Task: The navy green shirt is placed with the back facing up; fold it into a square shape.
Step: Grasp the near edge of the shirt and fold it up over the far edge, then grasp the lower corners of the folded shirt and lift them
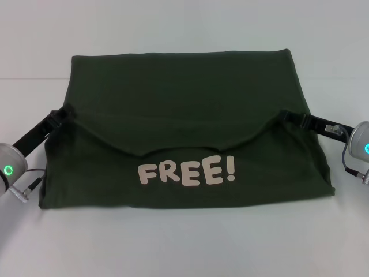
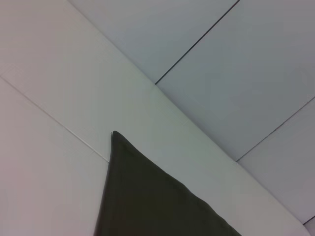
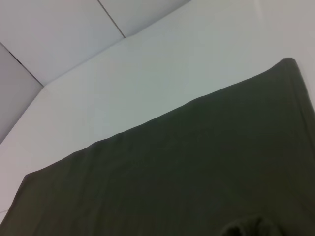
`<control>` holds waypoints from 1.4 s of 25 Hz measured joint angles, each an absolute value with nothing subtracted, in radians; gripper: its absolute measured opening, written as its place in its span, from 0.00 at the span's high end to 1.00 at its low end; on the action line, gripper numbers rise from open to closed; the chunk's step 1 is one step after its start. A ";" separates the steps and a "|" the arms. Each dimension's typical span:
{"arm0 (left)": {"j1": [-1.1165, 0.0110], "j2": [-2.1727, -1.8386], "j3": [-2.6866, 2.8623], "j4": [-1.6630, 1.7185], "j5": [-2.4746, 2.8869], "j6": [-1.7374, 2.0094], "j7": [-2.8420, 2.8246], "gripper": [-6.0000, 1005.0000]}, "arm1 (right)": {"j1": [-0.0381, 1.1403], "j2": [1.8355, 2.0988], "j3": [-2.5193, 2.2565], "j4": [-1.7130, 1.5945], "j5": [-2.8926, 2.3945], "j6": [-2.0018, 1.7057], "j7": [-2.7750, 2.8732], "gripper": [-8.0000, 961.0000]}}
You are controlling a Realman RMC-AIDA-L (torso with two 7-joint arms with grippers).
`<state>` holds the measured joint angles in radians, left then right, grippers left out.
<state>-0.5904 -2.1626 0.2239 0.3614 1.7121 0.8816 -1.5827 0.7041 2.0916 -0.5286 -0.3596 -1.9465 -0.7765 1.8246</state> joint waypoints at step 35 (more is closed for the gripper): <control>-0.388 -1.961 0.440 0.602 2.090 1.436 -2.083 0.19 | 0.445 1.980 -0.531 -0.436 -1.965 -1.380 1.821 0.10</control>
